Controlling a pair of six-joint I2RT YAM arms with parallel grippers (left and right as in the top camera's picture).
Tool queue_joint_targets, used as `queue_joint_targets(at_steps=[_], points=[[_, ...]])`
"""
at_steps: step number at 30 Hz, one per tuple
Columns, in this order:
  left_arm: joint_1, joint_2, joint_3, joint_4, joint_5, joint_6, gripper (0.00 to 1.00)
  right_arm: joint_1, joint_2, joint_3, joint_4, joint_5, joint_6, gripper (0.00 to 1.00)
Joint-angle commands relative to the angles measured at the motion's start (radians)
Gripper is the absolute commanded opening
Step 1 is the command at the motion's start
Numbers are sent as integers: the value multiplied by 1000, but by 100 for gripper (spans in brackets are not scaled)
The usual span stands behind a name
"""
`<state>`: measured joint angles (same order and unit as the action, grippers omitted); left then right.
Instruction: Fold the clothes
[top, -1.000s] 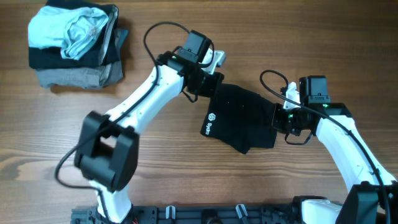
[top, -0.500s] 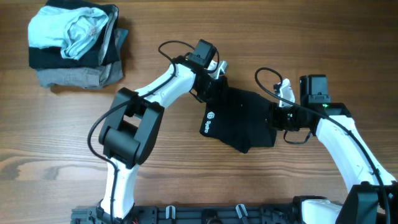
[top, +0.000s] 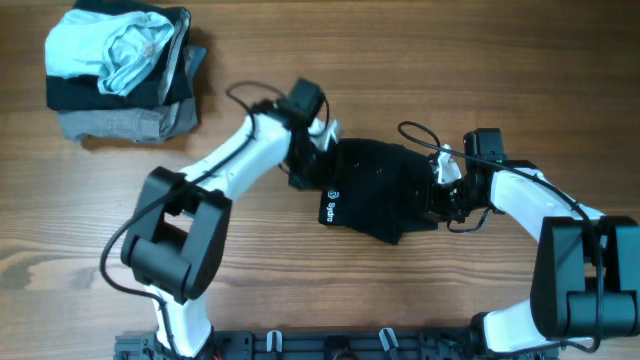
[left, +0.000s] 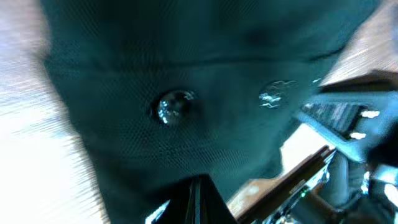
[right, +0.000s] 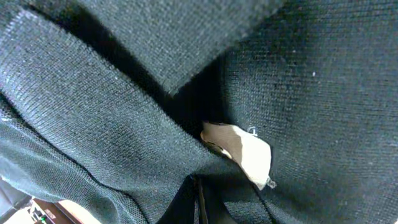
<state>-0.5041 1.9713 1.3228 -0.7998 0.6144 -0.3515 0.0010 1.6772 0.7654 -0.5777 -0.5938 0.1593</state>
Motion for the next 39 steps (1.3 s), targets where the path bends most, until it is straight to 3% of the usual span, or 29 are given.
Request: queue_joint_targets(at_steps=[1, 4, 7, 10, 14, 16, 18, 19, 22, 26, 28, 31, 34, 39], points=[[-25, 10, -167, 147, 93, -258, 4, 2, -40, 7, -7, 9, 5, 4], [5, 10, -238, 309, 61, -345, 4, 2, -143, 14, -29, -7, 2, 4], [68, 10, -235, 481, -67, -327, 4, 2, -292, 14, -22, -71, -2, 4], [124, 10, -216, 654, -85, -280, 4, 2, -383, 14, 2, -73, 9, 4], [142, 10, -100, 675, -81, -206, 6, 2, -375, 11, 95, -57, 11, 4], [142, 9, -18, 601, -52, -201, 16, 2, -344, 11, 137, -36, 32, 4], [142, 9, 48, 489, 6, -200, 45, 2, -293, 11, 166, -35, 33, 4], [142, 8, 71, 415, 37, -201, 52, 2, -260, 11, 169, -34, 34, 5], [142, 7, 75, 200, 58, -196, 90, 2, -137, 11, 168, -35, 31, 5], [142, 7, 68, 7, 37, -145, 99, 2, 13, 11, 211, -36, 27, 4], [142, 7, 41, -20, 21, -146, 100, 2, 60, 11, 226, -35, 27, 4], [137, 7, -46, 106, 25, -178, 100, 2, 64, 11, 230, -35, 27, 4], [111, 9, -180, 373, 48, -293, 100, 2, 64, 12, 231, -35, 29, 4], [47, 23, -283, 682, 29, -404, 100, 2, 64, 12, 230, -35, 35, 4]])
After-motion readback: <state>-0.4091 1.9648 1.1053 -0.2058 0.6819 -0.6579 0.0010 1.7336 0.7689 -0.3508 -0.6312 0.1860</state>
